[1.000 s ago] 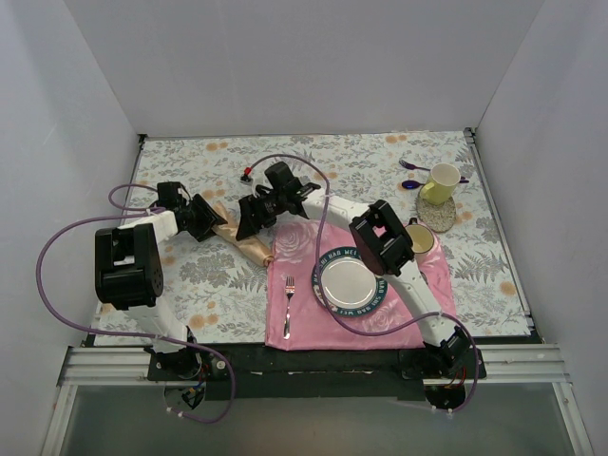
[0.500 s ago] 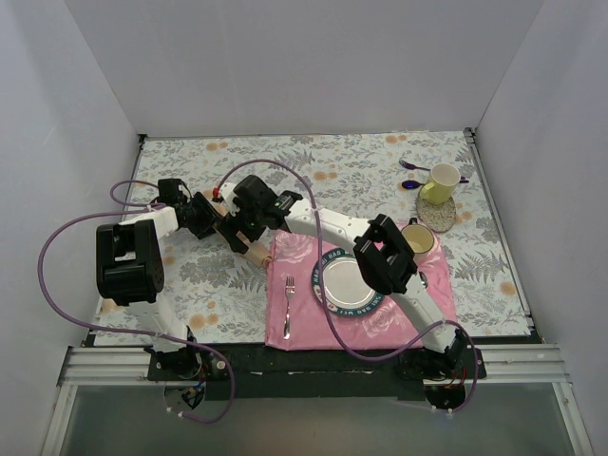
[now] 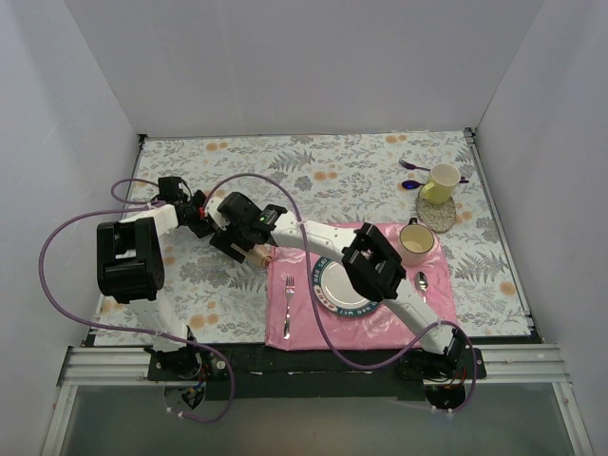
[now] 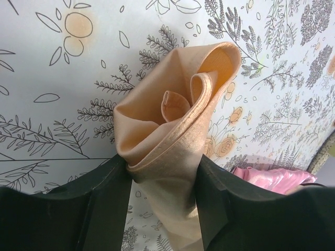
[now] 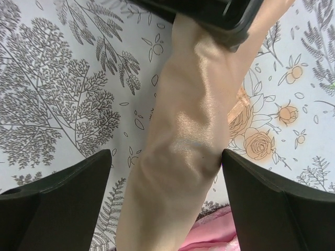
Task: Fold the napkin, place the utensils inside, and roll it up
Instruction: Roll the napkin with the utensil
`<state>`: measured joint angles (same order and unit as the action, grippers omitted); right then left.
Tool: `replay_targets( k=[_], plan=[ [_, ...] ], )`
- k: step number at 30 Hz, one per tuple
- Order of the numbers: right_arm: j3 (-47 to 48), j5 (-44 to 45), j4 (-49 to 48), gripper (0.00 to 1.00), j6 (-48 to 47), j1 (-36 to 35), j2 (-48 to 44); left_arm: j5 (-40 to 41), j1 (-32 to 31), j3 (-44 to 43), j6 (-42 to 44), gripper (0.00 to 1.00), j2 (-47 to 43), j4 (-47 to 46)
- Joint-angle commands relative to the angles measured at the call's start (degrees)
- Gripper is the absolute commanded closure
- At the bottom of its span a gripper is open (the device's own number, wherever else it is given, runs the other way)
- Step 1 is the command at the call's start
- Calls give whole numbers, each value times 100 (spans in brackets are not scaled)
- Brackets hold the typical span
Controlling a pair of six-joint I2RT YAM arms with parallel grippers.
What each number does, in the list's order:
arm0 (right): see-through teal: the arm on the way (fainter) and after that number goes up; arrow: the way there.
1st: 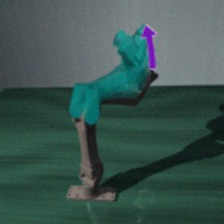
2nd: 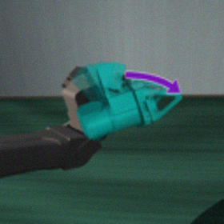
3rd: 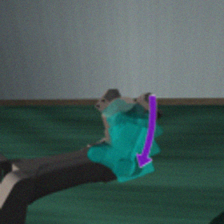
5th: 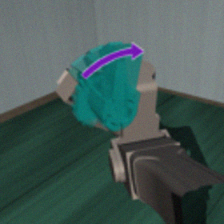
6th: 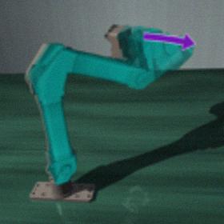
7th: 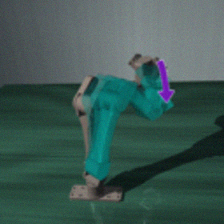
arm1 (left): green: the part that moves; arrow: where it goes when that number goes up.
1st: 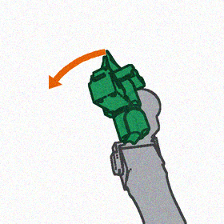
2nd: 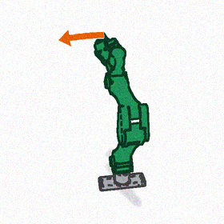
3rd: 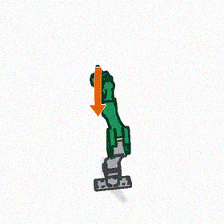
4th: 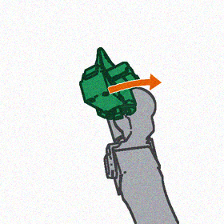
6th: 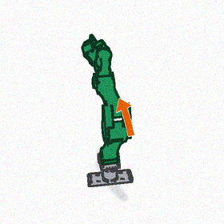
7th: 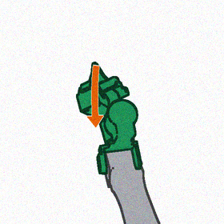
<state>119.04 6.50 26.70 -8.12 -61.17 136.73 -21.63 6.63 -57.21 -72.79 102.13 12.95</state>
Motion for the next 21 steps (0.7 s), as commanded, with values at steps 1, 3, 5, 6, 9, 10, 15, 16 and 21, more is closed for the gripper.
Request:
replay_targets(
  k=[1,3,5,6,9,10,15,16,21],
  plan=[
    [84,158,-129,7,-85,8,108,71,-13,-176,108,53,70,155],
    [127,298,-112,9,-84,8,205,71,-4,-203,108,53,79,155],
    [154,413,-95,12,-93,17,267,71,-13,-220,116,53,97,155],
    [102,492,-129,14,-111,17,267,71,-13,-220,116,53,114,155],
    [84,458,-209,27,-59,78,302,71,-13,-247,116,53,149,164],
    [75,388,-218,36,-32,105,319,97,-4,-264,116,53,158,164],
    [110,-191,-288,51,223,228,364,290,5,-405,160,46,141,234],
    [119,-289,-305,55,354,245,355,317,5,-440,160,45,123,260],
    [-100,-1525,-718,61,1179,561,223,589,22,-475,160,32,-341,444]
  ],
)
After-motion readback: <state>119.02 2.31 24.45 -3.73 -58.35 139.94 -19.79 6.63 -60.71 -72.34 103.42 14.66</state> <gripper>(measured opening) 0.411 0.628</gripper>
